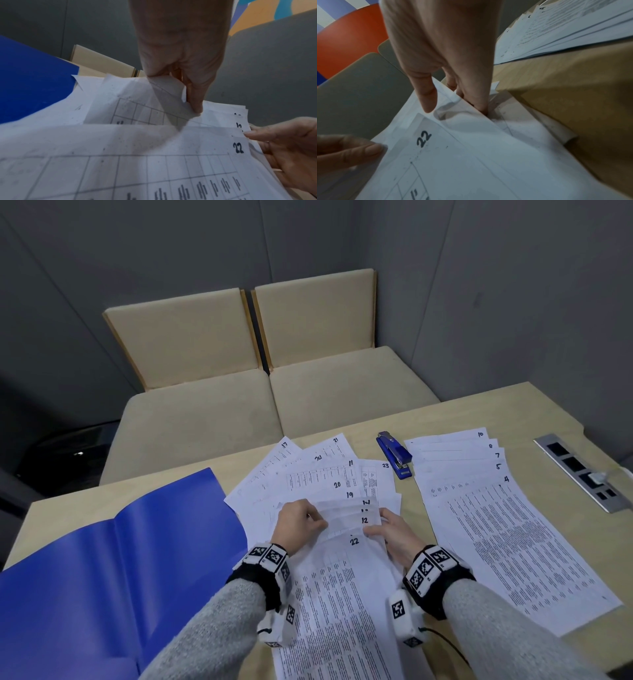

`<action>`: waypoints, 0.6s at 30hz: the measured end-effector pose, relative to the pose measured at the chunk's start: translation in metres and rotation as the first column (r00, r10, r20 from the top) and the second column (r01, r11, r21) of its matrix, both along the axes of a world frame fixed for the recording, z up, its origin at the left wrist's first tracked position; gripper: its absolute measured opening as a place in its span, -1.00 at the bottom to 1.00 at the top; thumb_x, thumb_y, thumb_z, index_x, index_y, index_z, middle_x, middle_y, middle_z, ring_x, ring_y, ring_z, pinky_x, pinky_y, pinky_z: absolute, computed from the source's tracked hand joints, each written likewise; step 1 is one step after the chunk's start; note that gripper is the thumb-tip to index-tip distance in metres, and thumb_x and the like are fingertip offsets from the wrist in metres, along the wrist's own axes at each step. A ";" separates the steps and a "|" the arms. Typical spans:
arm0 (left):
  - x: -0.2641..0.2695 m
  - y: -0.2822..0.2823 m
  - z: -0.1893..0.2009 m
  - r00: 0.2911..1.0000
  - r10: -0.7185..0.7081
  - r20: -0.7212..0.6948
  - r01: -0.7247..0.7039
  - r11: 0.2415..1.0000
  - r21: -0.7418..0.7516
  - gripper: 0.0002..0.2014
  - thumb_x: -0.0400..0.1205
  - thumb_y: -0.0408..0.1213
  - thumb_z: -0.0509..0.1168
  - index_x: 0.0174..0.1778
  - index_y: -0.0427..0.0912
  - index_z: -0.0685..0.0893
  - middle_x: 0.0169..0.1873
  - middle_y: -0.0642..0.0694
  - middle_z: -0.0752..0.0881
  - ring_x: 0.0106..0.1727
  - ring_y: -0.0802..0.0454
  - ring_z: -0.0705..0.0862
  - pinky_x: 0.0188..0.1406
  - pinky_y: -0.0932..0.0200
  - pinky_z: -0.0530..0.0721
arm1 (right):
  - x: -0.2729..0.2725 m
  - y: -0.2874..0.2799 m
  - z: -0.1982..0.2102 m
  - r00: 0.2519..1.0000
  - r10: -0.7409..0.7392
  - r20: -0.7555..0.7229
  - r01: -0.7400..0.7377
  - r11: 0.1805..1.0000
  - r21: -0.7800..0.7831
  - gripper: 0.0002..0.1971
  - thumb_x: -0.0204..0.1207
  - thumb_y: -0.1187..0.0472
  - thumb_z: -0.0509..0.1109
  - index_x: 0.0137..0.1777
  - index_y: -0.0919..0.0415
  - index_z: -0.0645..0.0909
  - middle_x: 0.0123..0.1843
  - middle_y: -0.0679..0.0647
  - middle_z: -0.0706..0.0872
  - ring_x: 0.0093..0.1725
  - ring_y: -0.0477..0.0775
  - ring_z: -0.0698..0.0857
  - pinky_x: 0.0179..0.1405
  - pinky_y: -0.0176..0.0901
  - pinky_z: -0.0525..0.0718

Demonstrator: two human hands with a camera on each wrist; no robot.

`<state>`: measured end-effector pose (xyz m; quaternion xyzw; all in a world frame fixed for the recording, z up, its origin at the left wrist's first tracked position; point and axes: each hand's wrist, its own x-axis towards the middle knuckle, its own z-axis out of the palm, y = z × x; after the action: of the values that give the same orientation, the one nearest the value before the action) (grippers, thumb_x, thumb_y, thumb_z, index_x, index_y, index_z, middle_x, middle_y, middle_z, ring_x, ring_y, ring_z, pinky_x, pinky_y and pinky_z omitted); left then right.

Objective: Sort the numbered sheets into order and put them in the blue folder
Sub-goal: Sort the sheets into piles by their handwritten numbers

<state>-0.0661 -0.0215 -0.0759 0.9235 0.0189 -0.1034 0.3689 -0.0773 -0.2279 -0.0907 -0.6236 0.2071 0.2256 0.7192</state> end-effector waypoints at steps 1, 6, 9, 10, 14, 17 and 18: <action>0.000 0.000 0.000 0.999 0.035 -0.009 -0.035 0.999 -0.025 -0.88 0.43 -0.21 0.52 -0.37 -0.13 0.76 -0.25 0.03 0.71 -0.15 0.08 0.64 -0.23 0.28 0.52 | 0.000 0.000 0.000 1.000 0.002 0.001 -0.002 1.000 0.001 -0.71 0.44 0.58 0.35 0.05 0.24 0.55 0.04 0.24 0.72 -0.04 0.18 0.73 -0.18 -0.08 0.69; 0.004 -0.001 -0.002 0.994 0.099 -0.041 -0.101 0.993 -0.063 -0.73 0.46 -0.03 0.51 -0.35 -0.19 0.79 -0.25 -0.02 0.72 -0.17 0.09 0.61 -0.20 0.23 0.48 | -0.002 0.001 0.003 1.000 -0.022 -0.001 0.022 1.000 0.022 -0.78 0.48 0.53 0.36 0.01 0.24 0.56 -0.04 0.20 0.73 -0.12 0.15 0.75 -0.25 -0.12 0.68; 0.004 -0.003 -0.003 0.998 0.063 -0.012 -0.063 0.998 0.000 -0.79 0.44 -0.07 0.53 -0.37 -0.13 0.76 -0.19 -0.02 0.74 -0.11 0.08 0.63 -0.15 0.21 0.52 | -0.003 0.000 0.002 1.000 -0.005 0.001 0.005 1.000 0.010 -0.76 0.47 0.54 0.36 0.05 0.26 0.56 -0.03 0.20 0.74 -0.10 0.14 0.75 -0.22 -0.12 0.69; 0.004 -0.004 -0.004 0.998 0.055 -0.002 -0.055 0.998 0.012 -0.80 0.43 -0.09 0.53 -0.38 -0.11 0.75 -0.18 -0.01 0.74 -0.09 0.08 0.64 -0.12 0.20 0.54 | -0.003 0.000 0.003 1.000 -0.002 0.003 0.002 1.000 0.002 -0.76 0.46 0.55 0.36 0.04 0.25 0.56 -0.03 0.20 0.74 -0.10 0.13 0.75 -0.23 -0.13 0.68; 0.002 -0.006 -0.005 0.997 0.060 0.049 -0.061 0.997 0.036 -0.82 0.46 -0.12 0.51 -0.36 -0.13 0.75 -0.15 0.00 0.72 -0.09 0.09 0.61 -0.08 0.26 0.47 | -0.002 0.000 0.003 1.000 -0.003 0.003 0.003 1.000 -0.011 -0.76 0.47 0.56 0.34 0.01 0.23 0.56 -0.03 0.22 0.72 -0.12 0.12 0.73 -0.24 -0.15 0.66; 0.002 -0.006 -0.006 0.994 0.083 0.069 -0.086 0.996 0.038 -0.81 0.47 -0.13 0.50 -0.30 -0.20 0.77 -0.13 -0.03 0.71 -0.11 0.09 0.58 -0.07 0.24 0.47 | -0.003 0.002 0.004 1.000 0.000 -0.010 0.000 1.000 -0.010 -0.78 0.49 0.53 0.33 0.02 0.24 0.57 -0.03 0.22 0.73 -0.13 0.14 0.74 -0.23 -0.12 0.67; 0.002 -0.006 -0.007 0.995 0.080 0.063 -0.082 0.996 0.029 -0.81 0.47 -0.13 0.50 -0.30 -0.20 0.77 -0.14 -0.04 0.71 -0.10 0.07 0.60 -0.07 0.22 0.50 | -0.004 0.002 0.004 1.000 0.003 -0.009 -0.004 1.000 -0.014 -0.78 0.50 0.52 0.33 0.03 0.24 0.58 -0.03 0.21 0.75 -0.12 0.15 0.75 -0.24 -0.11 0.68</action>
<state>-0.0638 -0.0277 -0.0830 0.9305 0.0468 -0.0591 0.3585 -0.0808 -0.2260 -0.0867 -0.6279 0.2107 0.2281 0.7137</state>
